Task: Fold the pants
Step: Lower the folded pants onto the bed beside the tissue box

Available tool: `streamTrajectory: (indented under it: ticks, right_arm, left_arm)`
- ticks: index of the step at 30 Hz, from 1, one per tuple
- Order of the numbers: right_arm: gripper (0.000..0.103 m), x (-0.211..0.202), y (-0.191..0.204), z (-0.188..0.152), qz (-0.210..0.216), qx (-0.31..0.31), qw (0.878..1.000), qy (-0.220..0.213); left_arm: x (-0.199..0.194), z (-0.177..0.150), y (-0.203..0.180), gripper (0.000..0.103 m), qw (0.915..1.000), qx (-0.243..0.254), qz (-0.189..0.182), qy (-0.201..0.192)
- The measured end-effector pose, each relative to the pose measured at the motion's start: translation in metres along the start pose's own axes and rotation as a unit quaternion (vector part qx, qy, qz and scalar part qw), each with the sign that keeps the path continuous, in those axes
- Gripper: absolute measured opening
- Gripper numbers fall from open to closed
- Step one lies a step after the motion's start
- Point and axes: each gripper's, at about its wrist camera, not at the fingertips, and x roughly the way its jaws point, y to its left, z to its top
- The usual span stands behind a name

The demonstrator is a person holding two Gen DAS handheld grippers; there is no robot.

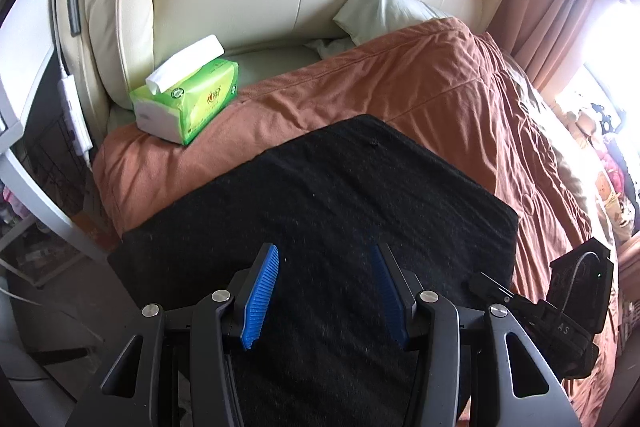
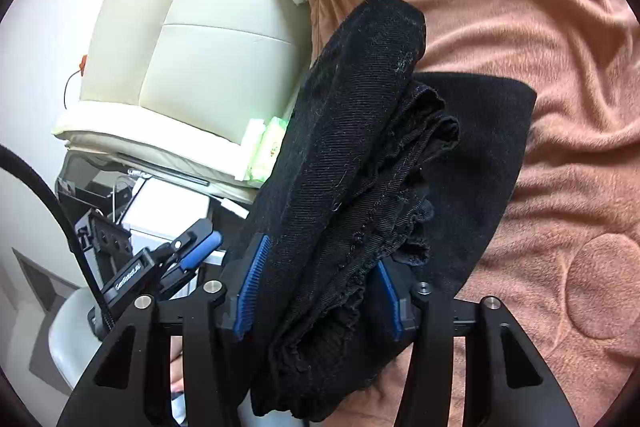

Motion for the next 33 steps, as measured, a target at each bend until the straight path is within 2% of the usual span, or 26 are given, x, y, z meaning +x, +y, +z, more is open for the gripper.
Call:
streamTrajectory:
  ticks: [2,7,12,18,22,27,29,32,33]
  right_arm:
    - [0.044,0.0,0.008,-0.007,-0.036,-0.014,0.999,-0.004]
    - [0.044,-0.019,0.009,-0.024,-0.08,-0.011,0.997,-0.009]
    - [0.044,-0.051,0.038,-0.026,-0.093,-0.038,0.995,-0.027]
    - [0.044,-0.086,0.064,-0.026,-0.079,-0.089,0.992,-0.042]
    - [0.044,-0.08,0.076,-0.026,-0.082,-0.123,0.988,-0.038]
    - [0.044,-0.052,0.085,-0.023,-0.077,-0.158,0.984,-0.026]
    - [0.044,-0.038,0.082,-0.022,-0.079,-0.167,0.983,-0.015]
    - [0.044,-0.021,0.067,-0.024,-0.105,-0.169,0.98,0.0]
    - [0.041,-0.018,0.058,-0.025,-0.108,-0.161,0.981,0.004]
  left_arm:
    - [-0.005,-0.012,-0.002,0.051,1.0,0.001,0.004,-0.001]
    - [-0.011,-0.041,-0.003,0.051,0.9999,-0.007,0.007,0.004]
    - [-0.025,-0.054,-0.005,0.051,0.9997,-0.022,0.012,-0.005]
    - [-0.041,-0.061,-0.01,0.051,0.9989,-0.03,0.021,-0.03]
    - [-0.041,-0.065,-0.008,0.051,0.9982,-0.04,0.023,-0.039]
    - [-0.031,-0.071,0.001,0.051,0.998,-0.049,0.028,-0.029]
    - [-0.025,-0.075,0.006,0.051,0.9975,-0.059,0.029,-0.023]
    - [-0.015,-0.082,0.01,0.051,0.9976,-0.064,0.024,-0.012]
    - [-0.012,-0.085,0.011,0.051,0.9976,-0.064,0.025,-0.009]
